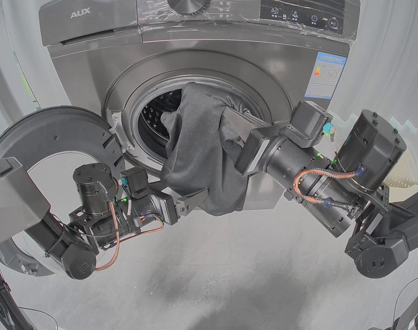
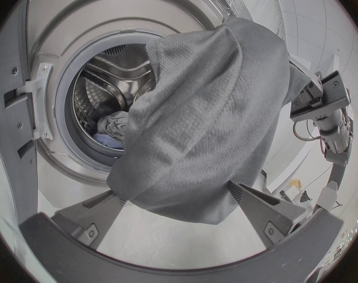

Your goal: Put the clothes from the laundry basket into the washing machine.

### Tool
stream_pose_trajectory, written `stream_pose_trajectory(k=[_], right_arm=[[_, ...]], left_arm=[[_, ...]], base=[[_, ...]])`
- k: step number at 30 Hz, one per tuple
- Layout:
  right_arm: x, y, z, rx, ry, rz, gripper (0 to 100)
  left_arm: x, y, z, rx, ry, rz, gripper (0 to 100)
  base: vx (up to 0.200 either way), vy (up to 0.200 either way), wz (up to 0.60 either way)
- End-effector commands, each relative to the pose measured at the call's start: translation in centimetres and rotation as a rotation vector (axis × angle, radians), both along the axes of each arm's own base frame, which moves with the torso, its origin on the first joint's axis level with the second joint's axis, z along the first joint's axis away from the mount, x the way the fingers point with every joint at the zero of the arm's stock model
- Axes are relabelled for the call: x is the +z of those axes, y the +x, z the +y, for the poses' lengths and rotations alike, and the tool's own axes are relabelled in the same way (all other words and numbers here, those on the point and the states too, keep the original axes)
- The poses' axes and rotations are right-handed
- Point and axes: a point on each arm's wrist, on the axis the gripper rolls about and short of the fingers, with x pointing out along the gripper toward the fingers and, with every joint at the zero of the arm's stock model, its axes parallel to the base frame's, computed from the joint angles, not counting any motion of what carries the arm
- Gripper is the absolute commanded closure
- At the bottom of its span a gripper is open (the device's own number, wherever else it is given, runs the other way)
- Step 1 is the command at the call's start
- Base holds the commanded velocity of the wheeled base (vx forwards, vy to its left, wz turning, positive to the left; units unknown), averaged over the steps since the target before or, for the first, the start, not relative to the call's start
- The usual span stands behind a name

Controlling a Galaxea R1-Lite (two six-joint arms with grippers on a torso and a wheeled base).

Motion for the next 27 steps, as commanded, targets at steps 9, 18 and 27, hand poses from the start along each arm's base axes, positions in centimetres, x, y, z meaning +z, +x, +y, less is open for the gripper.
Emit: stream_pose_trajectory(k=[9, 18, 27], right_arm=[[-0.2, 0.2, -0.1, -0.008, -0.006, 0.005, 100], [-1.5, 0.8, 0.3, -0.014, -0.036, 0.031, 100], [-3.9, 1.6, 1.4, -0.008, -0.089, 0.077, 100]], left_arm=[[0.6, -1.0, 0.1, -0.004, -0.047, -0.054, 100], [2.6, -4.4, 0.8, -0.046, -0.107, -0.191, 100], [5.1, -6.9, 1.4, -0.099, -0.154, -0.251, 100]], base=[[0.0, 0.0, 0.0], [0.0, 0.0, 0.0], [0.0, 0.0, 0.0]])
